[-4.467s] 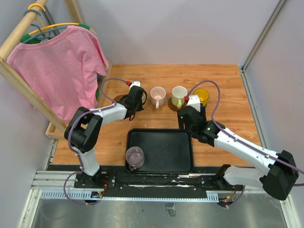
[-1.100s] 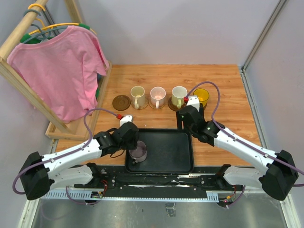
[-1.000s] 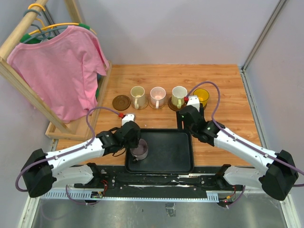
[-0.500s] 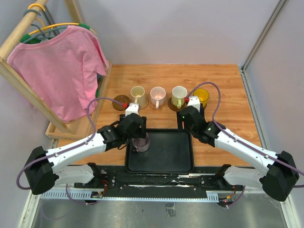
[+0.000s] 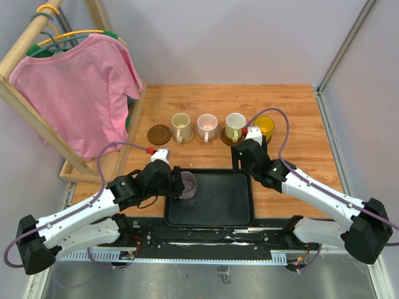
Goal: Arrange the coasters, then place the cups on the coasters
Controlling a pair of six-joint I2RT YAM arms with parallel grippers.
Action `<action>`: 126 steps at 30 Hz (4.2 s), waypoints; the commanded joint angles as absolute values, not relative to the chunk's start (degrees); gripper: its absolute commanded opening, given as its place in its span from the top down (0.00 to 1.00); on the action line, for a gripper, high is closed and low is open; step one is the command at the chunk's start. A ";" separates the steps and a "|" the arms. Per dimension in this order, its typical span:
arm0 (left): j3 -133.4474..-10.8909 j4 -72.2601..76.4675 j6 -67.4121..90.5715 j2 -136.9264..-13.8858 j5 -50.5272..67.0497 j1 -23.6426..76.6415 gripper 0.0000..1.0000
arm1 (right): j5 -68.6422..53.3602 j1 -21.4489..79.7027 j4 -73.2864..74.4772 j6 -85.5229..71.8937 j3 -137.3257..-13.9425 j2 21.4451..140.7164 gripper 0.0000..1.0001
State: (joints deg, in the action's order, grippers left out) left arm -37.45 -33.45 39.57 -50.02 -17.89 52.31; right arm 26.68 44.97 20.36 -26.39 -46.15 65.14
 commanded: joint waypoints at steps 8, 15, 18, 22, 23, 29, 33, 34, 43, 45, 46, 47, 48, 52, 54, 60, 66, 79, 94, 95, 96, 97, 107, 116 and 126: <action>-34.10 -35.09 43.16 -48.80 -11.87 54.15 0.22 | 26.12 43.92 20.47 -28.02 -45.45 64.59 0.24; -32.00 -32.19 43.51 -52.39 -13.39 54.84 0.27 | 26.35 43.94 20.64 -28.06 -45.18 64.45 0.23; -31.46 -30.89 43.43 -52.88 -14.50 54.92 0.32 | 26.86 43.95 20.65 -27.73 -45.07 64.56 0.24; -30.29 -28.40 43.23 -53.32 -14.98 54.93 0.37 | 27.15 43.94 20.62 -27.25 -45.22 65.00 0.23; -30.10 -27.80 43.17 -53.39 -15.13 54.89 0.38 | 27.07 43.95 20.58 -27.30 -45.26 65.14 0.23; -30.05 -25.53 41.75 -54.34 -16.86 54.94 0.43 | 26.65 43.90 20.28 -27.10 -45.59 65.89 0.23; -30.24 -24.97 40.74 -56.04 -17.73 54.96 0.48 | 26.70 43.93 20.26 -26.65 -45.90 66.10 0.23; -30.16 -24.62 40.49 -56.45 -17.75 54.99 0.50 | 26.70 43.92 20.22 -26.56 -45.89 66.14 0.23; -30.36 -20.79 38.71 -60.71 -17.64 55.02 0.57 | 26.60 43.94 20.21 -26.46 -45.57 66.30 0.23; -30.38 -20.06 38.51 -61.27 -17.62 54.99 0.59 | 26.63 43.90 20.19 -26.50 -45.53 66.27 0.23; -30.33 -19.76 38.45 -61.47 -17.70 55.02 0.59 | 26.70 43.94 20.21 -26.38 -45.48 66.29 0.23; -30.28 -19.44 38.29 -61.76 -17.79 55.02 0.60 | 26.72 43.91 20.16 -26.38 -45.44 66.27 0.23; -30.35 -19.28 38.12 -61.98 -17.80 54.98 0.61 | 26.72 43.93 20.19 -26.38 -45.46 66.28 0.23; -30.58 -18.89 37.00 -63.05 -18.25 54.95 0.73 | 26.72 43.92 20.09 -26.37 -45.49 66.45 0.23; -30.98 -18.90 36.35 -63.86 -18.38 54.99 0.92 | 26.63 43.94 20.12 -26.39 -45.50 66.45 0.23; -31.62 -18.45 34.88 -65.86 -18.68 55.01 0.99 | 26.53 43.94 20.00 -26.37 -45.27 66.45 0.23; -32.67 -18.18 33.84 -64.97 -21.07 55.35 0.99 | 26.82 43.94 19.99 -26.39 -45.14 66.27 0.23; -39.57 -22.23 33.42 -57.94 -31.28 55.46 0.99 | 28.13 43.83 19.82 -26.22 -43.75 65.92 0.23; -41.15 -16.83 26.58 -61.05 -36.43 38.68 0.99 | 29.27 41.37 18.32 -24.55 -40.21 62.16 0.23; -41.60 -15.67 25.52 -61.91 -35.83 36.60 0.99 | 29.39 41.21 18.25 -24.43 -39.89 61.66 0.24; -42.19 -14.92 24.41 -62.82 -34.72 34.61 0.99 | 29.36 41.08 18.24 -24.25 -39.61 61.14 0.24; -42.74 -14.03 23.54 -63.88 -33.88 33.01 0.99 | 29.36 40.91 18.39 -24.07 -39.46 60.60 0.24; -46.87 -2.88 17.62 -75.83 -25.66 22.44 0.99 | 31.21 39.90 20.20 -22.25 -39.60 58.09 0.24; -52.78 2.14 15.16 -85.13 -17.24 16.31 1.00 | 30.64 39.53 20.28 -22.78 -40.47 58.86 0.24; -59.04 -0.80 13.64 -92.18 -12.85 15.33 0.99 | 29.82 39.55 20.25 -23.58 -41.52 59.96 0.24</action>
State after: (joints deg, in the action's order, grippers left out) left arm -55.13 -3.64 15.11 -91.22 -15.09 15.49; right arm 29.15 40.40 19.49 -23.11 -39.83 59.51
